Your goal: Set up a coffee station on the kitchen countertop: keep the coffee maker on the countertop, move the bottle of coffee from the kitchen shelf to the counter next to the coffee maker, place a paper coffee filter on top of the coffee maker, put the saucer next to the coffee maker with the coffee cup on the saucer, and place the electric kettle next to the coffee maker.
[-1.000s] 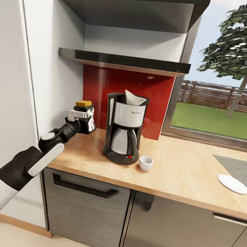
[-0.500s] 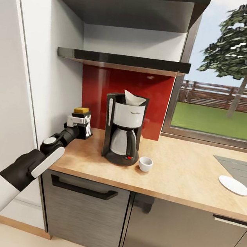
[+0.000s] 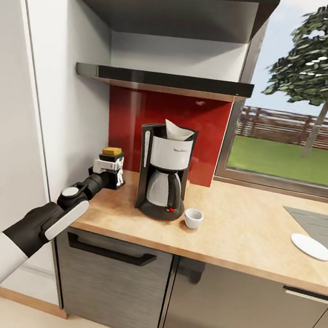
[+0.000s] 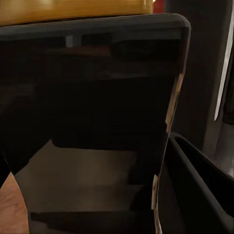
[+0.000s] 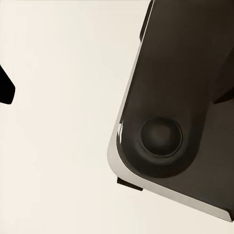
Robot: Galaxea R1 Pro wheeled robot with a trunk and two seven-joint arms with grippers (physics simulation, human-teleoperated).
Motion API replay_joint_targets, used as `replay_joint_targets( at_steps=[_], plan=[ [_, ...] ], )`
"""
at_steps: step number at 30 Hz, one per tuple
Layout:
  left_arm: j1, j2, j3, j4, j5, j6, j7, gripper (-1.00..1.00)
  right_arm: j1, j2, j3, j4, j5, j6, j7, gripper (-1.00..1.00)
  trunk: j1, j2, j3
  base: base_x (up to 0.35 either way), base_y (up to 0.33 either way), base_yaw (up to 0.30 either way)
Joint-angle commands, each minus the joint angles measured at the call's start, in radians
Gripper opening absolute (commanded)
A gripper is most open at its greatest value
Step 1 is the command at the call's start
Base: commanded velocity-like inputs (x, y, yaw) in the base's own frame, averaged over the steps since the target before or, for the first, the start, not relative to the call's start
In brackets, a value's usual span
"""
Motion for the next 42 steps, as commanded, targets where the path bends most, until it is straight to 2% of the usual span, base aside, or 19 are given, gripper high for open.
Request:
replay_joint_targets(
  at_steps=[1, 26, 42],
  plan=[
    [-0.001, 0.001, -0.003, -0.002, 0.006, 0.002, 0.008, -1.00, -0.001, 0.000, 0.008, 0.002, -0.001, -0.005, 0.000, 1.00, 0.000, -0.001, -0.001, 0.054, 0.000, 0.000],
    [-0.001, 0.001, -0.003, -0.002, 0.006, 0.003, 0.007, -1.00, -0.001, 0.000, 0.009, 0.002, -0.001, -0.005, 0.000, 1.00, 0.000, -0.001, -0.001, 0.085, -0.024, 0.000],
    [-0.001, 0.001, -0.003, -0.003, 0.006, 0.004, 0.007, -1.00, -0.001, 0.000, 0.008, 0.002, -0.001, -0.005, 0.000, 1.00, 0.000, -0.001, -0.001, 0.018, -0.050, 0.000]
  ],
)
